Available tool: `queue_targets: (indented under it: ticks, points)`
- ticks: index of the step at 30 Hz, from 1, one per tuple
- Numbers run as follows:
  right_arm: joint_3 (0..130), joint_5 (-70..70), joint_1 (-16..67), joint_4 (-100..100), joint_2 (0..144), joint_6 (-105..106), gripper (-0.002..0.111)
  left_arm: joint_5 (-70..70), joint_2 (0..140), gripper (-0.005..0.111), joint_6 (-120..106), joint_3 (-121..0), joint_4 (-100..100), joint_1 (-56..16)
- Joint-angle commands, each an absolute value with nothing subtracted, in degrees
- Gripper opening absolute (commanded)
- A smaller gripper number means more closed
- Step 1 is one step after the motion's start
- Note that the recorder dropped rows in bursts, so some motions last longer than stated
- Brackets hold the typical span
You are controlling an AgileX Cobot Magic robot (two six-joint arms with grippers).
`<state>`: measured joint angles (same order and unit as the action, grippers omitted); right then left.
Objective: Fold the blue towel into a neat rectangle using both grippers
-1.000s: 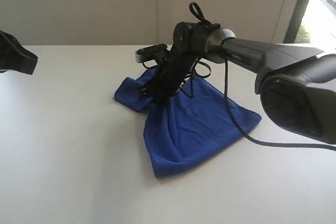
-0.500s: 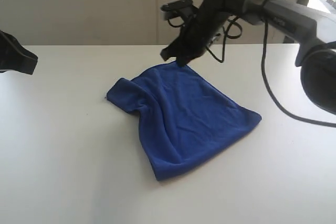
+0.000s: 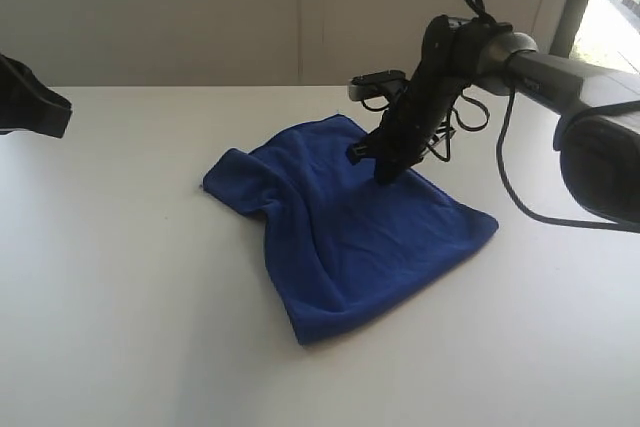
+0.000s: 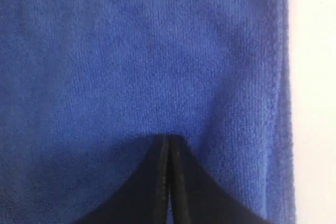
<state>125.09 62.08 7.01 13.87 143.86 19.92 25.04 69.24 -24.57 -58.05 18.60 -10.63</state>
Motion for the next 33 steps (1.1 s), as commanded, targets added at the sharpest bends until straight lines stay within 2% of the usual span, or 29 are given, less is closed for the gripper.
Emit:
queue_targets:
  ticks: [1,5,13,18,25,33]
  points:
    - [124.51,62.18,6.77,5.15,144.83,14.51,0.000,24.91,68.63,0.000,-24.22,-57.71,19.48,-10.35]
    - [124.51,63.74,5.85,-1.56,144.83,10.04,0.000,24.91,68.63,0.000,-24.22,-57.71,19.48,-10.35]
    - [124.51,67.61,2.98,-1.45,144.37,10.28,0.000,24.87,68.63,0.000,-24.22,-57.71,20.70,-10.35]
    - [124.51,66.66,3.36,4.55,138.90,16.07,0.000,24.87,68.63,0.000,-24.22,-57.71,20.70,-10.35]
    - [124.32,69.96,6.62,14.37,132.01,30.04,0.000,24.45,68.98,0.000,-24.22,-57.71,20.95,-10.35]
    - [110.24,69.96,13.89,12.82,129.01,31.99,0.000,25.05,70.84,0.000,-24.22,-57.71,20.95,-10.35]
